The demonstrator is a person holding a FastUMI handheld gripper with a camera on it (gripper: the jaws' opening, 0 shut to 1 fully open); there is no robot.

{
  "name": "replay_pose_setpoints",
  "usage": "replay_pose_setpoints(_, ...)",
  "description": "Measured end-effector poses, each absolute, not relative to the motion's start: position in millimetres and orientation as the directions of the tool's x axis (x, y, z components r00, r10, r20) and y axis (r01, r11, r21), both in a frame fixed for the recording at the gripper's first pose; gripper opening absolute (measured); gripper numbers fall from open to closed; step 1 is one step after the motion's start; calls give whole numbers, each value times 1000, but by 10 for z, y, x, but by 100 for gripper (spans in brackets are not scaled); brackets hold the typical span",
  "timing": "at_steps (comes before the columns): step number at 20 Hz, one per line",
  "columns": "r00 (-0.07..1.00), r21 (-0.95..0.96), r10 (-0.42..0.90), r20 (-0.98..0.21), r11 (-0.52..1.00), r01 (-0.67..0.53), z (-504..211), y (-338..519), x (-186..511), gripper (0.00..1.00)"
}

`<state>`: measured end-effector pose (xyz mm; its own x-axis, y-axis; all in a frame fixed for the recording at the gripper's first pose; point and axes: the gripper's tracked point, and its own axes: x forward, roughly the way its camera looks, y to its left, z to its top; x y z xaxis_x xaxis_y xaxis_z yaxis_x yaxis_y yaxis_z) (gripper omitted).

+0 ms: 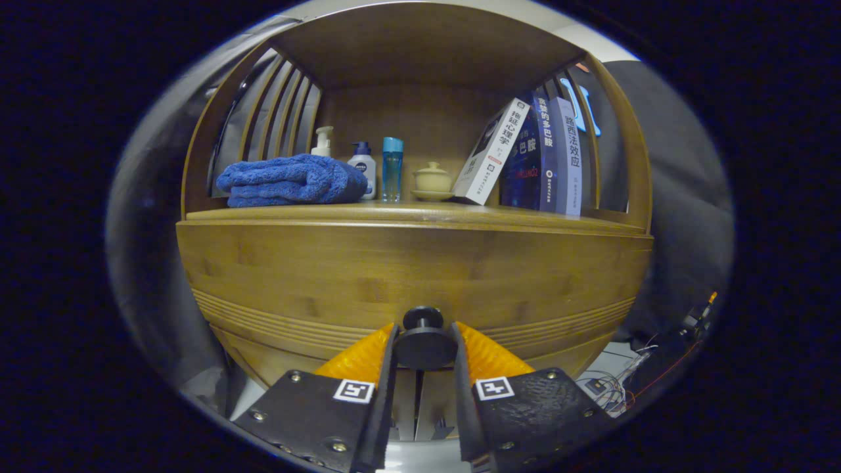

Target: Pull open the drawer, take out the items inside it, and place them on the countertop above the cabinet.

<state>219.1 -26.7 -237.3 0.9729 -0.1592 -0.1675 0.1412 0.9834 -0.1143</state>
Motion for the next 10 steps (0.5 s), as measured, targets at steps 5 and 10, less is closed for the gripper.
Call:
replay_pose_setpoints(5,973,-92,-160,-168,985,146,-2389,-248,2070,42)
replay_pose_setpoints(10,972,-100,-159,-175,985,143,-2390,-231,1916,42)
